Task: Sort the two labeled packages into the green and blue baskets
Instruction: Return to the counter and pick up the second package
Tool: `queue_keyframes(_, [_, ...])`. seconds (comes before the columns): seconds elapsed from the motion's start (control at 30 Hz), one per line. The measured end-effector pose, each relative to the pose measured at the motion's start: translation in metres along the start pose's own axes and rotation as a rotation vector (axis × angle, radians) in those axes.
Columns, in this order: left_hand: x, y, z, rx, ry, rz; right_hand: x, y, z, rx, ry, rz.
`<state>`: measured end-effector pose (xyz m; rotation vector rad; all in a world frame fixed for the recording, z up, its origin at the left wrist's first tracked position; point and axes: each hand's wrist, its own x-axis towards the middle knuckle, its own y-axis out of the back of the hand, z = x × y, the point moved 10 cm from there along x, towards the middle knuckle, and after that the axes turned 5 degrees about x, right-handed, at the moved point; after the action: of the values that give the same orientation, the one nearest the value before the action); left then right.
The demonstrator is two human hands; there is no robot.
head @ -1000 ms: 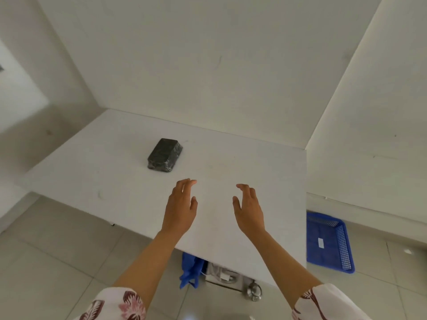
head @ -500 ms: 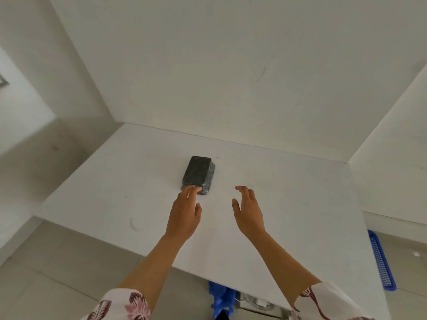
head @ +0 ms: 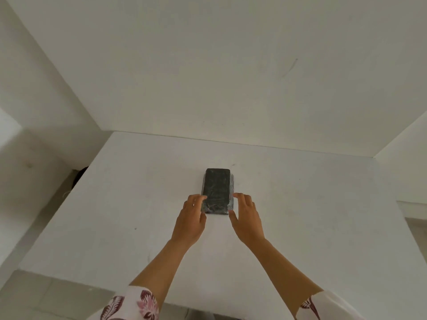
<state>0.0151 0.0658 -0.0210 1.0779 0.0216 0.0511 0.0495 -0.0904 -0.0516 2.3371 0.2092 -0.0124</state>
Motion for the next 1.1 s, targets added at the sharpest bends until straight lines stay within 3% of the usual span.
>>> queue_keyframes(0.23, [0.074, -0.003, -0.034, 0.022, -0.156, -0.121, 0.041, -0.056, -0.01, -0.042, -0.189, 0.02])
queue_keyframes(0.5, [0.132, -0.027, -0.061, 0.012, -0.186, -0.234, 0.077, -0.092, -0.009, -0.219, -0.337, 0.047])
queue_keyframes(0.7, [0.178, -0.058, -0.057, -0.028, -0.22, -0.355, 0.08, -0.096, -0.011, -0.298, -0.317, 0.125])
queue_keyframes(0.9, [0.205, -0.098, -0.048, -0.101, -0.25, -0.614, 0.07, -0.092, 0.001, -0.283, -0.386, 0.117])
queue_keyframes(1.1, [0.212, -0.095, -0.049, -0.208, -0.198, -0.599, 0.068, -0.07, 0.01, -0.148, -0.308, 0.159])
